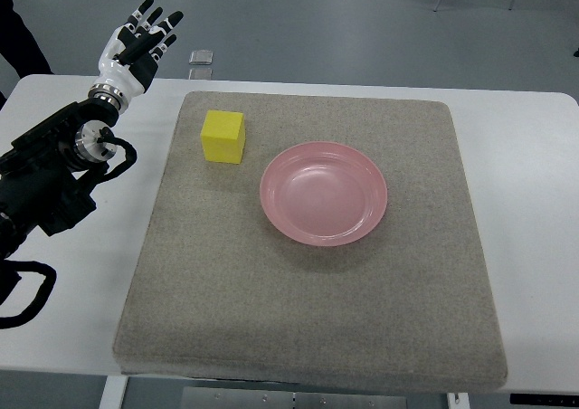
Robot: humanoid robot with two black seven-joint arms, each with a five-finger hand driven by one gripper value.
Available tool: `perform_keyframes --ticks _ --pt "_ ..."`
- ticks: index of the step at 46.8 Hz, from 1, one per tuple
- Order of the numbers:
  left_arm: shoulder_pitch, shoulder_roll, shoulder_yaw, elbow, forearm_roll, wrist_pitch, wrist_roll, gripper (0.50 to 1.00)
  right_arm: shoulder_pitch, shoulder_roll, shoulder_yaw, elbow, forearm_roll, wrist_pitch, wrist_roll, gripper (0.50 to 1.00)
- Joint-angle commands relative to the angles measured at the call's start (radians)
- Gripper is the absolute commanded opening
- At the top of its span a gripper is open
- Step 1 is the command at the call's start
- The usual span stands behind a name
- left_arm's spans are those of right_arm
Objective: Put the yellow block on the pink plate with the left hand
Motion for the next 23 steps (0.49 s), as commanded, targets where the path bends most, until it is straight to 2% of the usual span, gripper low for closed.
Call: perform_keyframes --ticks 1,8,23 --pt "0.000 0.000 0.000 0.000 0.000 0.000 -0.001 0.990 0.000 0.000 0.000 0.000 0.000 0.000 0.000 0.924" --pt "0.002 -0.004 0.000 0.000 0.003 0.000 -0.024 0.988 0.000 0.000 0.000 0.000 0.000 0.000 0.000 0.924" --pt "0.002 -0.003 0.000 0.000 0.002 0.000 -0.023 0.990 0.000 0.000 0.000 0.000 0.000 0.000 0.000 0.924"
